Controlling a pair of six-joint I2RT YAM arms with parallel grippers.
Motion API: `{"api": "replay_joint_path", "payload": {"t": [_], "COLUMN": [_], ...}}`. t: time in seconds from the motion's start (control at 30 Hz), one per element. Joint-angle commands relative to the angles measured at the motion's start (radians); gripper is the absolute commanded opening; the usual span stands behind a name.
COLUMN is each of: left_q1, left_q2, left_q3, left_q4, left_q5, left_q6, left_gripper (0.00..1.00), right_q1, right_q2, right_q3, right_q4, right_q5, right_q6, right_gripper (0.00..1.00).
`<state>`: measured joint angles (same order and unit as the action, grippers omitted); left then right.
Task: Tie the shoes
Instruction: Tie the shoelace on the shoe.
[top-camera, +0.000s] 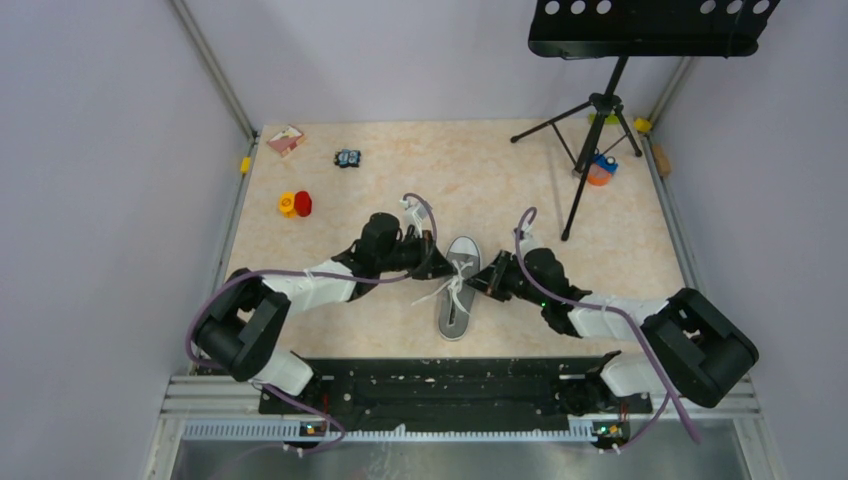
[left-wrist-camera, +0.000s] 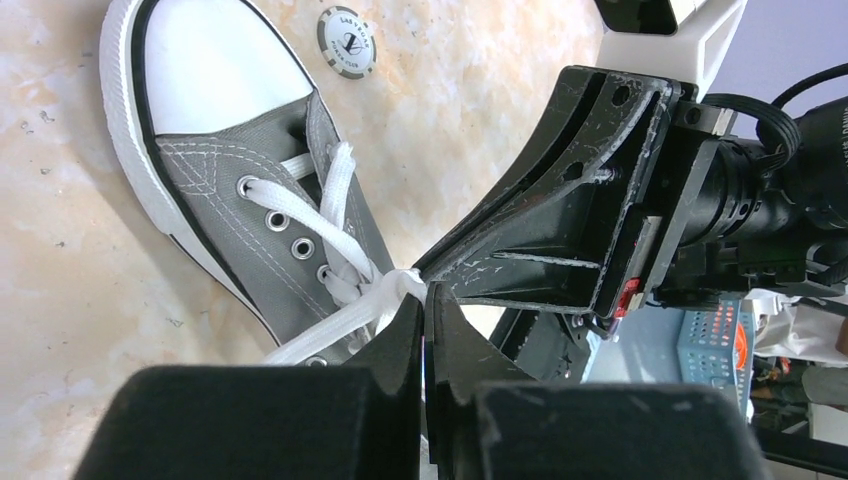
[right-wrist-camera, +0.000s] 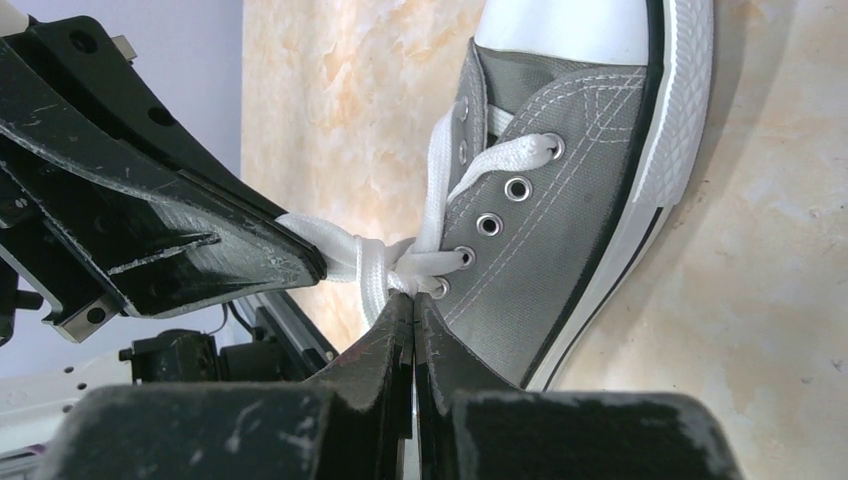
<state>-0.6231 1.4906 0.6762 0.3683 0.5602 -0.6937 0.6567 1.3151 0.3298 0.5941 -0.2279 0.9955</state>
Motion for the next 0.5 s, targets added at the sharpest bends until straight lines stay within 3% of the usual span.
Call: {"api": "replay_joint_path", "payload": {"t": [0.0, 0.47], "left_q1": [0.011, 0.04], "left_q2": [-0.03, -0.067], "left_q3": [-0.007, -0.063], "left_q4": [-0.008, -0.009], "left_q5": [-0.011, -0.009], "left_q6": [0.032, 0.041], "left_gripper": [0.0, 0.0], "right_q1": [-0.008, -0.008], "right_q2": [-0.032, -0.085], "right_q3": [0.032, 0.036], "right_q4": [-0.008, -0.083], "right_q5": [0.022, 0.081], "right_q6": [-0.013, -0.021], "right_gripper": [0.0, 0.0]}}
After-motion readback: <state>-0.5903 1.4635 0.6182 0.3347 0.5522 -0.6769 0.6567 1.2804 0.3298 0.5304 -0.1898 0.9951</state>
